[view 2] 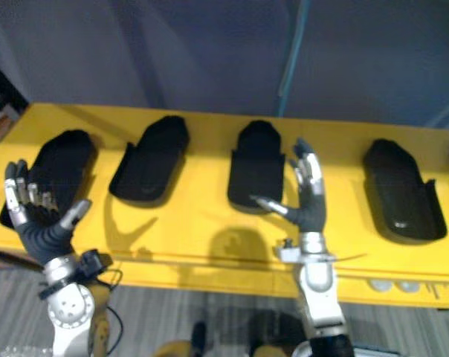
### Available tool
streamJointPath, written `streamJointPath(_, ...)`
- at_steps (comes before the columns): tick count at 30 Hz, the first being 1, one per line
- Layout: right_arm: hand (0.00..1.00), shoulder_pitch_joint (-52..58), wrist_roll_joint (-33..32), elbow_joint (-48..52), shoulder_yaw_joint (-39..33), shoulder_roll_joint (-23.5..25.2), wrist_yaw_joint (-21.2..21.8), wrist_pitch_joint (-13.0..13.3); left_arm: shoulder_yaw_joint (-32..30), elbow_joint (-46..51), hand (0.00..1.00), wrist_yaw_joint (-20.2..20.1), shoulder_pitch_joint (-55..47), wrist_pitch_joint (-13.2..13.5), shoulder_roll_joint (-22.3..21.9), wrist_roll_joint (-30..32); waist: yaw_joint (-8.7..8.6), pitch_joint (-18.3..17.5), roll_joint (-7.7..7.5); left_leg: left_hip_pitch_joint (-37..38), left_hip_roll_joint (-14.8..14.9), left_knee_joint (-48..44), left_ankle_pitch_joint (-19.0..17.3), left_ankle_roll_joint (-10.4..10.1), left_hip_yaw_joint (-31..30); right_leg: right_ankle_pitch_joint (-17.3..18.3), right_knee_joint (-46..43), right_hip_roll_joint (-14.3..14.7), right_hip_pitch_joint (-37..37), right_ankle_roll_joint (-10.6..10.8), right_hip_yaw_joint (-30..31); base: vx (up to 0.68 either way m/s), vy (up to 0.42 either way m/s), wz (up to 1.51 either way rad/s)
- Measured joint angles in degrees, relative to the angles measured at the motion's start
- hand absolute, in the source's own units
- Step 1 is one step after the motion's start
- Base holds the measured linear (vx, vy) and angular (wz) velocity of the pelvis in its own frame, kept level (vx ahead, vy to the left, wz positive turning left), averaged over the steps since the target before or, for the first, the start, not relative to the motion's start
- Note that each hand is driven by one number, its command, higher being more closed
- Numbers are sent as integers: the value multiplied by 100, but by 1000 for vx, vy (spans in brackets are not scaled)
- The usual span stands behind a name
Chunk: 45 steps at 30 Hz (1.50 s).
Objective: Walk over and take plastic housings, then place them on the shelf
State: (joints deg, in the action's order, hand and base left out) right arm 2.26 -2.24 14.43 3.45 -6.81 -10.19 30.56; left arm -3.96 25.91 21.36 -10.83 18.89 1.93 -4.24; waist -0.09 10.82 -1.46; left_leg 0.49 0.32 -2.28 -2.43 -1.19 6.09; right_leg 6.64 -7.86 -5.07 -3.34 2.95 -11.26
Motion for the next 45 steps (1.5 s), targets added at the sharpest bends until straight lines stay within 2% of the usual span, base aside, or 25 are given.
streamJointPath(3, 0, 191, 24, 253, -28, 127, -117, 54, 188, -4, 0, -243, 5, -54, -1, -81, -91, 6, 10, 96, 6, -50, -113, 28, 277, 30, 77, -4, -24, -28, 207, -54, 16, -45)
streamJointPath(6, 0, 281, 12, 237, -14, 138, -119, 75, 296, -98, 0, -276, -40, -143, -7, -214, -84, 91, 196, -52, 219, -1097, -611, -126, 546, 227, -70, 76, -79, -98, 515, -67, -1, -56)
streamJointPath(8, 0, 266, 30, 18, 72, 75, -146, 203, 244, -321, 0, -275, -121, -189, -37, -211, -74, 151, 231, -856, 348, -3146, -543, -309, 322, 363, -362, -6, -96, -122, 832, -62, 33, -61)
streamJointPath(9, 0, 265, 35, 2, 75, 59, -154, 236, 241, -348, 0, -277, -176, -188, -40, -203, -57, 182, 242, -1004, 369, -3528, -499, -350, 218, 381, -416, -25, -101, -114, 897, 3, 96, -83)
streamJointPath(10, 0, 272, 58, -1, 72, 37, -181, 303, 207, -370, 0, -277, -289, -185, -9, -200, -61, 141, 359, -1097, 539, -3926, -573, -216, 215, 394, -490, -58, -107, -103, 1014, 27, 118, -62)
streamJointPath(12, 0, 276, 67, 24, 4, 42, -240, 356, 130, -536, 0, -274, -253, -101, -16, -209, -106, 125, 362, -1052, 901, -3934, -681, -35, 173, 397, -597, -219, -121, -13, 1225, 79, 157, -61)
streamJointPath(13, 0, 272, 64, 48, -3, 40, -237, 358, 86, -651, 0, -264, -259, -20, -17, -222, -139, 104, 331, -990, 1076, -3665, -662, -52, -119, 424, -748, -371, -59, 56, 1369, 136, 224, -52)
streamJointPath(16, 0, 210, -68, 57, -3, 38, -227, 370, 3, -731, 0, -214, -259, 47, -17, -262, -168, 104, 306, -637, 1213, -2789, -470, -120, -1068, 558, -1117, -674, 313, 340, 1734, 66, 314, -50)
streamJointPath(17, 0, 144, -141, 52, -6, 24, -231, 370, 3, -735, 0, -184, -251, 98, -22, -263, -199, 102, 327, -527, 1241, -2597, -380, -215, -1261, 621, -1194, -772, 392, 540, 1804, 17, 451, -14)
streamJointPath(18, 0, 73, -157, 51, -65, 6, -267, 371, 27, -735, 0, -177, -240, 144, -32, -262, -248, 54, 413, -334, 1268, -2287, -335, -502, -1272, 689, -1276, -933, 438, 815, 1885, 17, 624, -6)
streamJointPath(19, 0, 59, -157, 46, -73, 23, -318, 368, 22, -737, 0, -174, -218, 166, -29, -267, -237, 55, 406, -232, 1253, -2202, -643, -813, -1133, 680, -1268, -1033, 416, 906, 1906, 6, 571, 14)
streamJointPath(20, 0, 55, -147, 60, -86, 72, -400, 359, 30, -741, 0, -161, -162, 186, -22, -254, -253, 34, 390, -167, 1196, -2192, -1006, -1094, -901, 579, -1194, -1193, 338, 1076, 1890, 3, 467, 28)
streamJointPath(21, 0, 57, -138, 62, -115, 151, -513, 324, 61, -745, 0, -143, -85, 188, -11, -233, -245, 28, 268, -206, 1086, -2261, -1312, -1164, -682, 422, -1124, -1383, 309, 1220, 1873, -68, 588, 39)
streamJointPath(22, 0, 51, -64, 60, -157, 351, -718, 260, 87, -761, 0, -129, 7, 190, 12, -151, -176, 71, 90, -375, 919, -2538, -1534, -1050, -590, 62, -1002, -1561, 287, 1243, 1885, -125, 710, 30)
streamJointPath(23, 0, 72, 146, 62, -150, 548, -923, 203, 143, -847, 0, -130, 18, 191, 30, -135, -97, 84, 61, -535, 876, -2855, -1628, -902, -569, -512, -794, -1576, 217, 1211, 1854, -151, 720, 17)
streamJointPath(24, 0, 92, 239, 62, -146, 603, -1030, 202, 175, -879, 0, -130, 14, 191, 63, -123, -76, 78, 62, -572, 869, -2944, -1683, -816, -566, -848, -695, -1569, 184, 1172, 1802, -131, 564, 5)
streamJointPath(25, 0, 95, 345, 62, -147, 654, -1198, 198, 178, -886, 0, -126, -11, 192, 202, 44, -44, 78, 60, -574, 842, -2998, -1762, -669, -525, -1482, -533, -1573, 159, 1123, 1674, -129, 504, -13)
streamJointPath(26, 0, 94, 429, 63, -146, 671, -1334, 197, 157, -863, 0, -123, -49, 196, 391, 267, 6, 80, 70, -565, 825, -2962, -1778, -582, -342, -2114, -315, -1598, 196, 880, 1532, -142, 466, -32)
streamJointPath(27, 0, 92, 478, 64, -151, 672, -1397, 198, 114, -827, 0, -106, -70, 199, 471, 318, 58, 64, 66, -538, 836, -2892, -1766, -499, -225, -2405, -197, -1603, 241, 764, 1428, -141, 373, -52)
streamJointPath(30, 0, 115, 939, 237, -301, 646, -1752, 101, -270, -699, 0, 105, 45, 238, 723, 300, 57, 17, -10, -399, 754, -2277, -1436, -279, -98, -1488, -932, -1124, 346, 907, 1080, -82, 226, -19)
streamJointPath(32, 0, 50, 1229, 350, -719, 510, -2037, 44, -475, -337, 0, 270, 249, 297, 657, 297, 52, -34, -88, -363, 476, -1617, -1033, -226, -49, -789, -961, -877, 317, 822, 655, -52, 151, 0)
streamJointPath(34, 0, -9, 1386, 322, -1003, 344, -2249, 6, -604, 111, 0, 325, 314, 477, 604, 299, 72, -72, -152, -397, 320, -1346, -778, -149, 68, -729, -375, -880, 167, 658, 322, -29, 53, -11)
streamJointPath(38, 0, -400, 1349, 321, -1423, 151, -2330, 32, -993, 855, 0, 460, 420, 917, 591, 333, 70, -123, -198, -450, 279, -1314, -702, -211, 318, -786, 563, -862, -109, 668, 163, -23, -69, -28)
streamJointPath(40, 0, -481, 1193, 321, -1653, -20, -2148, 36, -1131, 1140, 0, 546, 449, 1124, 454, 536, 12, -180, -98, -398, 387, -1132, -610, -323, 322, -787, 738, -740, -192, 670, 42, -22, -146, -7)
streamJointPath(45, 0, -500, 787, 346, -1806, -231, -1412, 40, -1703, 1251, 0, 783, 421, 1143, 407, 755, -65, -334, 42, -70, 465, -420, -248, -449, 364, -698, 833, -590, -278, 523, -67, -33, -104, 1)
